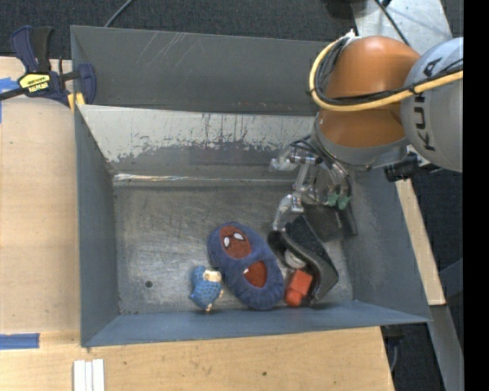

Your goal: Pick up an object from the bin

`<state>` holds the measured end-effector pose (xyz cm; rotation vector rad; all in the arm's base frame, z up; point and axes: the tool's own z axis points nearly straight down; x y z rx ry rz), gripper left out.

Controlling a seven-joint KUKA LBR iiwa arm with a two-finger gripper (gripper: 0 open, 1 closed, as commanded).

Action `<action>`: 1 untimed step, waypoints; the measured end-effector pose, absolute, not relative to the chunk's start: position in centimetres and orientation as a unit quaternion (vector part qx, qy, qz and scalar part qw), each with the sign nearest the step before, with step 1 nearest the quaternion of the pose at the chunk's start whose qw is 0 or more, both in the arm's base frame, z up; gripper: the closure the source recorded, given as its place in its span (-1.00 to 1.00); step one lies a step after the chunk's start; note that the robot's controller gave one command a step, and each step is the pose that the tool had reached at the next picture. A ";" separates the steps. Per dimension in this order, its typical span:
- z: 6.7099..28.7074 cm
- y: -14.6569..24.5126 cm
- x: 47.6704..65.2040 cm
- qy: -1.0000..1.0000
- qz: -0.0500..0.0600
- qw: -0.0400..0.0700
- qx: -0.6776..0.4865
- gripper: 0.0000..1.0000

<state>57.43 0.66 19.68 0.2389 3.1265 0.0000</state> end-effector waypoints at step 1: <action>8.4 3.6 53.6 0.998 0.000 0.003 0.070 -1.00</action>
Offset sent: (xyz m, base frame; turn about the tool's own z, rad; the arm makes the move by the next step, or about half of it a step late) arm -0.0400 0.0299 -0.1126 -0.0113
